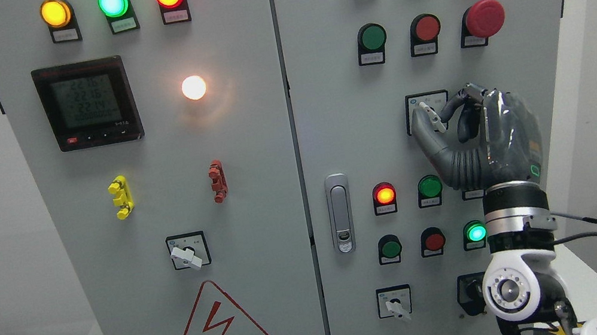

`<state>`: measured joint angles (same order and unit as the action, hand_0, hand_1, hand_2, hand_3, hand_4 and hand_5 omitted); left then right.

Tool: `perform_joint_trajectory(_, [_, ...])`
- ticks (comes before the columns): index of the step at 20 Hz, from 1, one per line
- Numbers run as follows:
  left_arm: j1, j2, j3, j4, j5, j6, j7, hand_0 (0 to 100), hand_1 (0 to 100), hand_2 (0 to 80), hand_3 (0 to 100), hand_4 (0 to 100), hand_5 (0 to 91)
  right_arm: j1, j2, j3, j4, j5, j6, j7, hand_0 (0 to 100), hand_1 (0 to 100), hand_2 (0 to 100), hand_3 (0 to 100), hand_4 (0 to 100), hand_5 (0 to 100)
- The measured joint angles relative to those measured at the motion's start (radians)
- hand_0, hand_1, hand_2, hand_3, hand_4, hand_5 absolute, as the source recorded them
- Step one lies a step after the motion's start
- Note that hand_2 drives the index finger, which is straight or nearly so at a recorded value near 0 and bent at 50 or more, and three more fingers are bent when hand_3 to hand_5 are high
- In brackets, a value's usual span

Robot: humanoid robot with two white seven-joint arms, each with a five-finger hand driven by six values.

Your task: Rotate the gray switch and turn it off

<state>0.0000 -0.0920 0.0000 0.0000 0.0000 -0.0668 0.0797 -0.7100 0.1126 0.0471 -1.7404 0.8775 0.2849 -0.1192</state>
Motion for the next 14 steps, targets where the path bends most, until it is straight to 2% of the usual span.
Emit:
perform_joint_trajectory(7, [0.0,0.0,0.0,0.0,0.0,0.0,0.0,12,39,0.0,0,0,0.0,0.0,0.001,0.001,0.002,0.0,0.0,0.011,51,49,70,100,97,100])
perform_joint_trajectory(14, [0.0,0.0,0.0,0.0,0.0,0.0,0.0,12,39,0.0,0,0,0.0,0.0,0.002,0.001,0.002,-0.001,0.0,0.002,53,47,71,100,97,100])
